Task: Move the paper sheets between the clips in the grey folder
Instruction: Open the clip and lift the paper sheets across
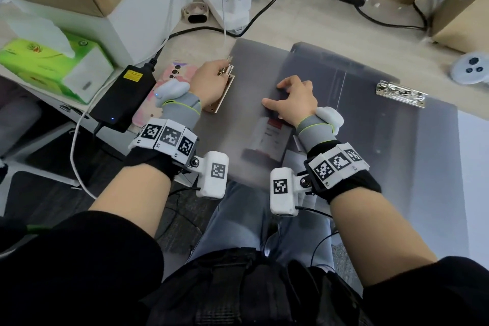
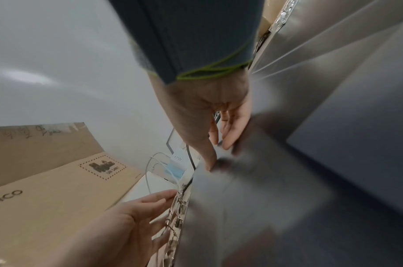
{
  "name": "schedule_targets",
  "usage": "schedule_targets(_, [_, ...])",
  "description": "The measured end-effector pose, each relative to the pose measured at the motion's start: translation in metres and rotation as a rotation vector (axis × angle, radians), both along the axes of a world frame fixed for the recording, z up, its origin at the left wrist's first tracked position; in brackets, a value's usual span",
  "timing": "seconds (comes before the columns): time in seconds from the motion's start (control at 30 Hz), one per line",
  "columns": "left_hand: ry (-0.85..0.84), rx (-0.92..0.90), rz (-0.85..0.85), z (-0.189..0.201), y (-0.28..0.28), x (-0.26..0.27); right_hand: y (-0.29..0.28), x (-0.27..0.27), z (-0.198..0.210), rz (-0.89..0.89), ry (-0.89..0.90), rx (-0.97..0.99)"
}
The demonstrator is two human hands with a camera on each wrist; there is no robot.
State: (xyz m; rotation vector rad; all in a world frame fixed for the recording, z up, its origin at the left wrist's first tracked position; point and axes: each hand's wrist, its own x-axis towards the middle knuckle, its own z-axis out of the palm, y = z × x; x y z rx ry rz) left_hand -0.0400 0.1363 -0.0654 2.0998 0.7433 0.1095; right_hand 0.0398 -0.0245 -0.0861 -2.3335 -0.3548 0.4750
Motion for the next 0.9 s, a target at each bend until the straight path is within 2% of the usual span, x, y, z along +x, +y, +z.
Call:
schedule_targets(0.17, [0.057, 0.179, -0.128, 0.000, -0.011, 0.004, -0.014, 0.003, 0.008, -0.002, 0.132, 0.204])
schedule_targets(0.27, [-0.026, 0.132, -0.209, 0.003, -0.032, 0.010, -0.038, 0.003, 0.014, -0.058, 0.176, 0.303])
schedule_targets(0.43, [-0.088, 0.091, -0.295, 0.011, -0.068, 0.021, -0.078, 0.011, 0.020, -0.165, 0.148, 0.342])
schedule_targets(0.63, [-0.090, 0.098, -0.379, 0.016, -0.134, 0.048, -0.141, 0.033, 0.018, -0.331, 0.102, 0.301])
schedule_targets(0.9, [-0.068, 0.077, -0.464, 0.006, -0.188, 0.118, -0.187, 0.067, 0.018, -0.402, 0.065, 0.139])
